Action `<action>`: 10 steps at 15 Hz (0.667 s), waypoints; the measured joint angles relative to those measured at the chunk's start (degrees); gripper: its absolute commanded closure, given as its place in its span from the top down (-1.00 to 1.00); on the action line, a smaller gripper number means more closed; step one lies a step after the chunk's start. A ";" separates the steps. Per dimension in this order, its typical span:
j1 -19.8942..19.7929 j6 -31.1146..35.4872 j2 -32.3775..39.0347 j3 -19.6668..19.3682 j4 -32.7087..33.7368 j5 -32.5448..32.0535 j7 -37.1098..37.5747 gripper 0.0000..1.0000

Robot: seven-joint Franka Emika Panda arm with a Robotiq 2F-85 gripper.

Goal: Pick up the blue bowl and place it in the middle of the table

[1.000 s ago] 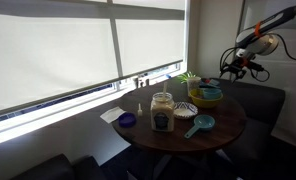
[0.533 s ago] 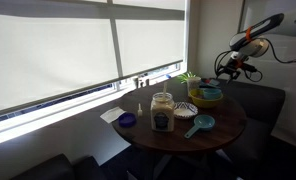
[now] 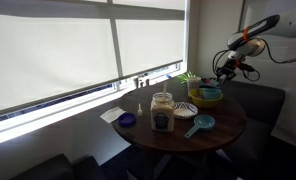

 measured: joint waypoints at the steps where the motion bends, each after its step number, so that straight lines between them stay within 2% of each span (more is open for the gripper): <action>1: -0.14 -0.30 0.30 0.23 0.32 0.08 0.00 -0.85; 3: -0.39 -0.81 0.88 0.63 0.84 0.35 0.00 -0.99; 8: -0.85 -2.61 1.96 1.32 2.58 1.66 -0.06 -0.92; 10: -1.28 -3.44 2.56 1.54 3.50 1.92 -0.06 -0.97</action>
